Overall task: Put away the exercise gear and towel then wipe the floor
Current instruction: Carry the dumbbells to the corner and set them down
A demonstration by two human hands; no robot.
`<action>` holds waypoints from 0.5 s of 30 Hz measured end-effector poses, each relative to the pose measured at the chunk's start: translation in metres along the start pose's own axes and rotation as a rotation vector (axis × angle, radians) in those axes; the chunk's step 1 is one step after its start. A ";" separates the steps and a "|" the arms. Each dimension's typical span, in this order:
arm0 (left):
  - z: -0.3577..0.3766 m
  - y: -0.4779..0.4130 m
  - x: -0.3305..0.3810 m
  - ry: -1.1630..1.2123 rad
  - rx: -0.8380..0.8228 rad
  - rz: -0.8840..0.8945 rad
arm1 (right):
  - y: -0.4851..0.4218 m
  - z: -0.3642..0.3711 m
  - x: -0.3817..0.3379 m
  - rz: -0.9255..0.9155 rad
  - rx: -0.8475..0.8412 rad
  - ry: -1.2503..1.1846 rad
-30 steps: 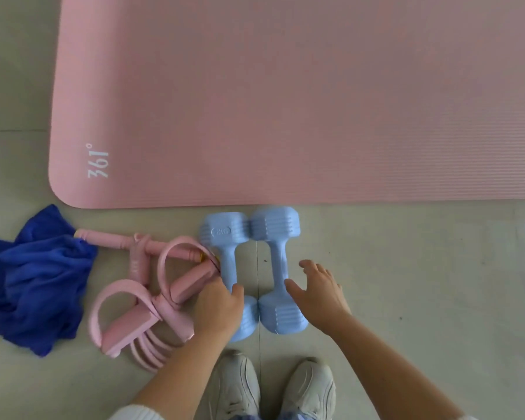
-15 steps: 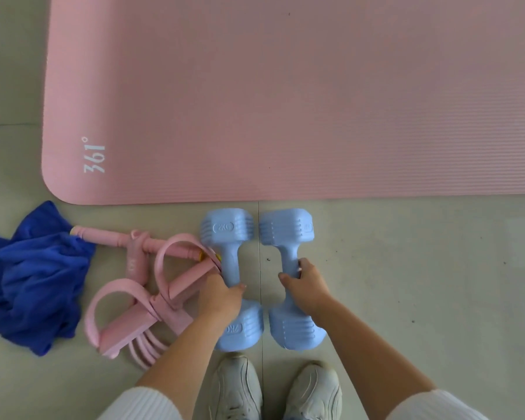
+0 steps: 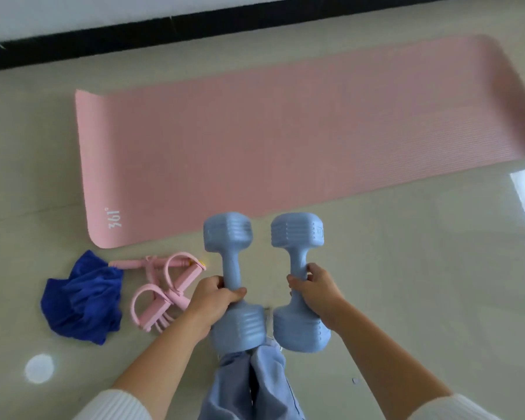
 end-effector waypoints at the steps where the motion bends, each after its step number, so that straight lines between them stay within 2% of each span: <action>1: 0.006 0.031 0.020 -0.034 -0.024 0.028 | 0.033 -0.014 -0.010 -0.008 0.019 -0.017; 8: 0.073 0.216 0.133 -0.299 -0.198 0.250 | 0.242 -0.104 -0.047 -0.082 0.151 -0.178; 15: 0.178 0.288 0.206 -0.455 -0.398 0.340 | 0.343 -0.210 -0.028 -0.189 0.272 -0.415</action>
Point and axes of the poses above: each hand's wrist, its own y-axis away from the middle knuckle, its own z-axis out of the palm, x = y × z, the point moved 6 cm from there along -y, towards the middle knuckle, and after that the axes turned 7 degrees about -x, right-handed, at the moved point
